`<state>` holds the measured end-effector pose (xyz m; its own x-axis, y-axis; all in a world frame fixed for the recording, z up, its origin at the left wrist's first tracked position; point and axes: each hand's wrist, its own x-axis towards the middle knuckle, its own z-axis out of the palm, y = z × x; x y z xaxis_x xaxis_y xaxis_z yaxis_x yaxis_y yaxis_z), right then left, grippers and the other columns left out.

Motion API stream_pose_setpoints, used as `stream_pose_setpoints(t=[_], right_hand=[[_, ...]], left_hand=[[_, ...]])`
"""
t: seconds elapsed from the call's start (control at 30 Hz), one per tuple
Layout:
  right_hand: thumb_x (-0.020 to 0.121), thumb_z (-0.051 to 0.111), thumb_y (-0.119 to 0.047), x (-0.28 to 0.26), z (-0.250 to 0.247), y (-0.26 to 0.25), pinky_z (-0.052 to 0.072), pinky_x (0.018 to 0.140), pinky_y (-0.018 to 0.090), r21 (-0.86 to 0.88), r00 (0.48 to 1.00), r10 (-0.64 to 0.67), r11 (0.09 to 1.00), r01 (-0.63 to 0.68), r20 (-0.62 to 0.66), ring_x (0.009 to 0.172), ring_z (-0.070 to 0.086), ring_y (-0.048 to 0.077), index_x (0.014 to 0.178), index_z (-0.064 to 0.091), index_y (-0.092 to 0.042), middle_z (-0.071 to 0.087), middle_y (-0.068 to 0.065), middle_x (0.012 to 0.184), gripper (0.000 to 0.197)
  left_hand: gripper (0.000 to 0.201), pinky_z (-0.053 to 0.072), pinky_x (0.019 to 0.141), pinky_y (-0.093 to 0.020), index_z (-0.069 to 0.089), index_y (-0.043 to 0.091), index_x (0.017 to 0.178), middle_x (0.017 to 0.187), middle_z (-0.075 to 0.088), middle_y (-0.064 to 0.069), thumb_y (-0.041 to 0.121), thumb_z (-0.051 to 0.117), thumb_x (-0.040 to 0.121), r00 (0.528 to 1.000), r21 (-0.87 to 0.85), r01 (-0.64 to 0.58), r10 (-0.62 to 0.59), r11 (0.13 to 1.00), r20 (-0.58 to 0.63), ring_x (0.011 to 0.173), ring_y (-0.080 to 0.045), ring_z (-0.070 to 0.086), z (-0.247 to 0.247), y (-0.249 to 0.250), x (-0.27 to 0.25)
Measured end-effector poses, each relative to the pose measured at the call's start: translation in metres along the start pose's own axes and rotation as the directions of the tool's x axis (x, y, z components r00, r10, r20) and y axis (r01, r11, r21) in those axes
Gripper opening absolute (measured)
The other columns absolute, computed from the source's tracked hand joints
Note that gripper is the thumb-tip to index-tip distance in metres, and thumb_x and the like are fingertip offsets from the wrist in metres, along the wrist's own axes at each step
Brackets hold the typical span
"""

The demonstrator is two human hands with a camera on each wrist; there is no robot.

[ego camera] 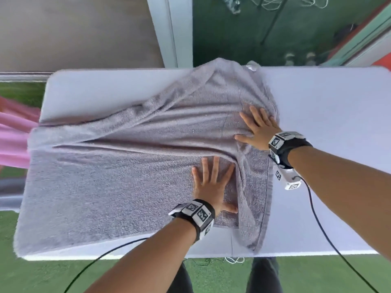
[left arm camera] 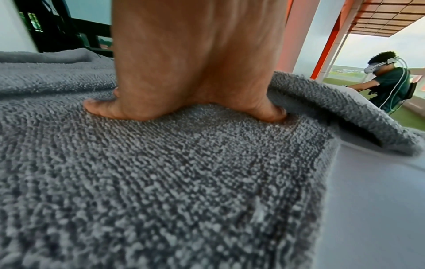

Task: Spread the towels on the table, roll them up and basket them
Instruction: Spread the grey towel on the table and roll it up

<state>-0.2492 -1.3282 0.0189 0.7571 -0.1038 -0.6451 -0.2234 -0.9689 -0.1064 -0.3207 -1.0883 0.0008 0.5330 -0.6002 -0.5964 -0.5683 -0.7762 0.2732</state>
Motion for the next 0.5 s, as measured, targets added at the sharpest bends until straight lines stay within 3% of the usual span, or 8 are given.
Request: stream_pose_setpoints(t=[0.17, 0.27, 0.37, 0.5], right_hand=[[0.077, 0.025, -0.085, -0.024, 0.007, 0.151, -0.009, 0.118, 0.046, 0.008, 1.0, 0.017, 1.0, -0.017, -0.008, 0.143, -0.027, 0.021, 0.139, -0.025, -0.053, -0.038, -0.013, 0.149, 0.086], [0.071, 0.023, -0.088, -0.04, 0.008, 0.236, -0.008, 0.118, 0.048, -0.004, 1.0, 0.019, 1.0, -0.019, -0.001, 0.142, -0.028, 0.021, 0.133, -0.029, -0.056, -0.04, -0.013, 0.147, 0.088], [0.076, 0.035, -0.084, -0.055, 0.007, 0.314, -0.007, 0.118, 0.051, 0.005, 0.998, 0.055, 0.998, -0.055, 0.013, 0.142, -0.027, 0.02, 0.137, -0.027, -0.055, -0.039, -0.013, 0.148, 0.092], [0.08, 0.057, -0.066, -0.068, 0.007, 0.381, -0.006, 0.115, 0.06, 0.054, 0.989, 0.149, 0.987, -0.15, 0.017, 0.144, -0.021, 0.025, 0.143, -0.017, -0.053, -0.032, -0.014, 0.152, 0.098]], left_hand=[[0.13, -0.02, 0.102, -0.07, -0.024, 0.037, 0.145, 0.149, -0.038, -0.013, 0.079, 0.064, 0.058, 0.999, 0.016, -0.036, 0.036, 0.999, -0.027, 0.13, -0.047, -0.038, 0.008, 0.123, 0.053], [0.125, -0.024, 0.099, -0.069, -0.031, 0.04, 0.14, 0.137, -0.053, -0.009, 0.063, 0.069, 0.07, 0.998, -0.033, -0.003, 0.001, 0.999, -0.058, 0.124, -0.044, -0.047, 0.02, 0.208, 0.085], [0.129, -0.035, 0.087, -0.063, -0.041, 0.042, 0.131, 0.129, -0.06, -0.005, 0.055, 0.073, 0.072, 0.999, -0.094, 0.014, -0.018, 0.995, -0.04, 0.118, -0.041, -0.054, 0.025, 0.292, 0.112], [0.124, -0.03, 0.089, -0.064, -0.014, 0.04, 0.148, 0.136, -0.05, -0.002, 0.056, 0.077, 0.066, 0.998, -0.23, -0.027, 0.039, 0.973, 0.048, 0.125, -0.042, -0.046, 0.012, 0.367, 0.139]])
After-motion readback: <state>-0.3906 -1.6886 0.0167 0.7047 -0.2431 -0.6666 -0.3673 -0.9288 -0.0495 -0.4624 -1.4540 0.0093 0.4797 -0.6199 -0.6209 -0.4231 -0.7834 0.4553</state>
